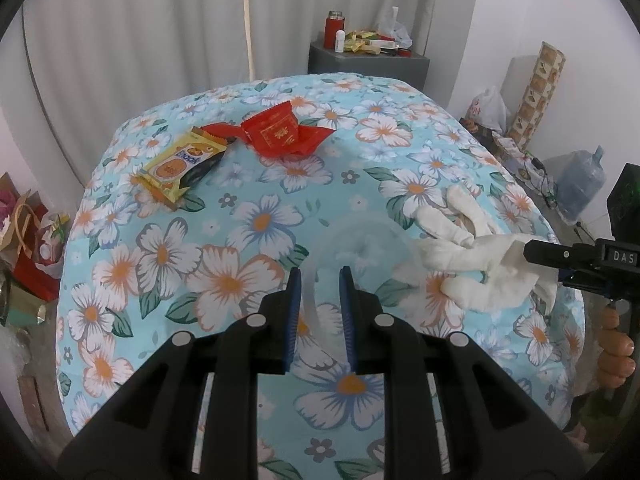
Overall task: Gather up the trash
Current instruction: 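Grasp the clear plastic cup with the left tool while the right tool holds the glove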
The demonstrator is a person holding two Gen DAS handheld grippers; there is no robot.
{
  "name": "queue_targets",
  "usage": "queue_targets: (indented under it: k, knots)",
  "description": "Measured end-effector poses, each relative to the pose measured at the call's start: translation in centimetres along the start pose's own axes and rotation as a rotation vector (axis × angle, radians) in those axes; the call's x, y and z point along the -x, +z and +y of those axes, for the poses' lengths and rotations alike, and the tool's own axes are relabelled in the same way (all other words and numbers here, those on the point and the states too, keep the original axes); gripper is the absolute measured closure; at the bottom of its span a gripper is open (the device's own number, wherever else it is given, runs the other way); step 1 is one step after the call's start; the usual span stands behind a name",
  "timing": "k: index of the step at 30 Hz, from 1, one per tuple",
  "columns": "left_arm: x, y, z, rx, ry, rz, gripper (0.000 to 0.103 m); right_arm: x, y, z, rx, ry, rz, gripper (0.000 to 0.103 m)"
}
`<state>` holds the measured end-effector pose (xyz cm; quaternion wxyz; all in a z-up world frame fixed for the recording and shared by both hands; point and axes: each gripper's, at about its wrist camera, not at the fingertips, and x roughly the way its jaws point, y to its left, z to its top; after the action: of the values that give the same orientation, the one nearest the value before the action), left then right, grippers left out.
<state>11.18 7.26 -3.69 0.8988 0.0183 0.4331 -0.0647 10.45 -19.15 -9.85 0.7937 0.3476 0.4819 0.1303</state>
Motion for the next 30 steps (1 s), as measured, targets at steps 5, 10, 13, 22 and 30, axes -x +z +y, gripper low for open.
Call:
queue_targets:
  k: [5,10,13,22,30]
  knots:
    - [0.05,-0.06,-0.23,-0.008,0.010,-0.003,0.086,-0.04,0.02,0.18,0.012,-0.014,-0.002,0.068]
    - [0.06,-0.02,-0.43,-0.023,0.022,-0.007,0.086,-0.10,0.09,0.15,0.014,-0.024,-0.005,0.074]
    - [0.06,0.03,-0.54,-0.029,0.027,-0.008,0.086,-0.06,0.08,0.03,0.014,-0.027,-0.006,0.076]
    - [0.05,0.03,-0.79,-0.046,0.043,-0.011,0.086,0.02,0.00,0.07,0.016,-0.027,-0.005,0.080]
    - [0.04,-0.02,-0.85,-0.052,0.048,-0.013,0.086,-0.10,-0.08,0.28,0.030,-0.032,-0.003,0.081]
